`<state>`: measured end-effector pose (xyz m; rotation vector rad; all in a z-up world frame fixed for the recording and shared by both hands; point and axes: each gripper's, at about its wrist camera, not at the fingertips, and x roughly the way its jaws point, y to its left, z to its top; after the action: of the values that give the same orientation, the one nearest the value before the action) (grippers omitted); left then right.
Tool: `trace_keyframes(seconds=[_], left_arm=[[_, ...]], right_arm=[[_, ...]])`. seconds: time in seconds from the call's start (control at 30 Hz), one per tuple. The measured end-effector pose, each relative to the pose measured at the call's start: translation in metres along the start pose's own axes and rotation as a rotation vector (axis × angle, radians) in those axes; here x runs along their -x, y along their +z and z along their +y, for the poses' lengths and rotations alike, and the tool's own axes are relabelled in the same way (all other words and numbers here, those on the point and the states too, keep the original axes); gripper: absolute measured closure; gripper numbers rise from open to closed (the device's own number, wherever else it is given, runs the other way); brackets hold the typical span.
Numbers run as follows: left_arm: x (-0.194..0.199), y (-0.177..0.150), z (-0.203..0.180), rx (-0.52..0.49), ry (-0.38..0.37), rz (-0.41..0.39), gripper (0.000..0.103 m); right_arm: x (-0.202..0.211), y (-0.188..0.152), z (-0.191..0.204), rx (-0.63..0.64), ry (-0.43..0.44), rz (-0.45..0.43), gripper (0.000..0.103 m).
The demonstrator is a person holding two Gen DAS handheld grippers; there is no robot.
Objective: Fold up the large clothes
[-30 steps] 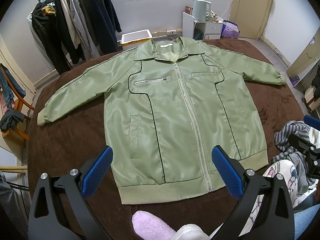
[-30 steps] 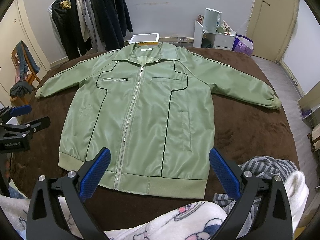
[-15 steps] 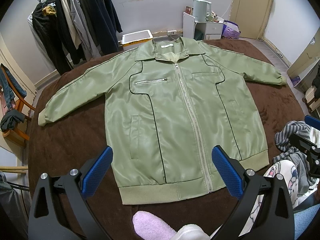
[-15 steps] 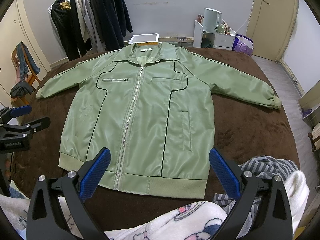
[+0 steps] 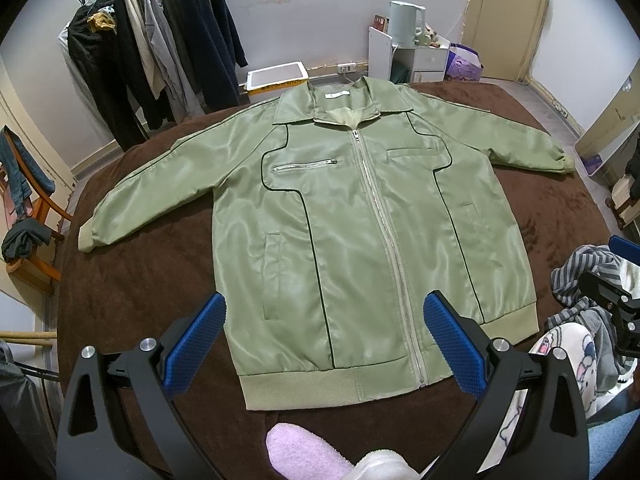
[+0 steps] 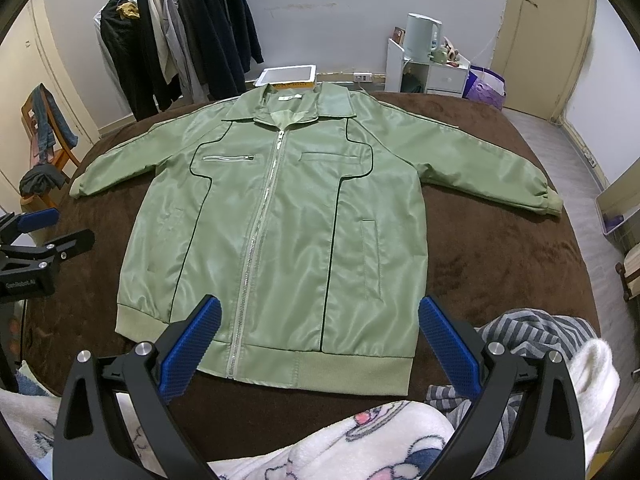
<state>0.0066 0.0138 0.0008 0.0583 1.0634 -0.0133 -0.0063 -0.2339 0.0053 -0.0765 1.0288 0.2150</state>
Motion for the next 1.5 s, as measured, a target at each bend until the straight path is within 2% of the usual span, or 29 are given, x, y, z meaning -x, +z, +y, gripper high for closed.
trace_keyframes(seconds=[0.7,0.93,1.03,1.17,1.33,1.5], left_arm=[[-0.004,0.000,-0.004,0.001,-0.001,0.007,0.006],[-0.020,0.017,-0.017,-0.024,0.003,0.010,0.006],[-0.035,0.032,-0.028,-0.050,-0.018,0.007,0.006],[-0.075,0.059,-0.045,-0.083,-0.045,0.022,0.006],[-0.127,0.092,-0.058,-0.016,-0.125,0.053,0.006],[-0.177,0.122,-0.084,-0.083,-0.046,0.032,0.006]], right_arm=[[-0.004,-0.002,-0.003,-0.009,0.003,0.011,0.006],[-0.013,0.009,-0.021,-0.049,0.004,0.008,0.006],[-0.022,0.019,-0.038,-0.070,-0.002,0.004,0.006],[-0.046,0.034,-0.065,-0.109,-0.043,0.012,0.006],[-0.085,0.051,-0.113,-0.213,-0.101,0.026,0.006],[-0.126,0.065,-0.170,-0.326,-0.111,0.001,0.006]])
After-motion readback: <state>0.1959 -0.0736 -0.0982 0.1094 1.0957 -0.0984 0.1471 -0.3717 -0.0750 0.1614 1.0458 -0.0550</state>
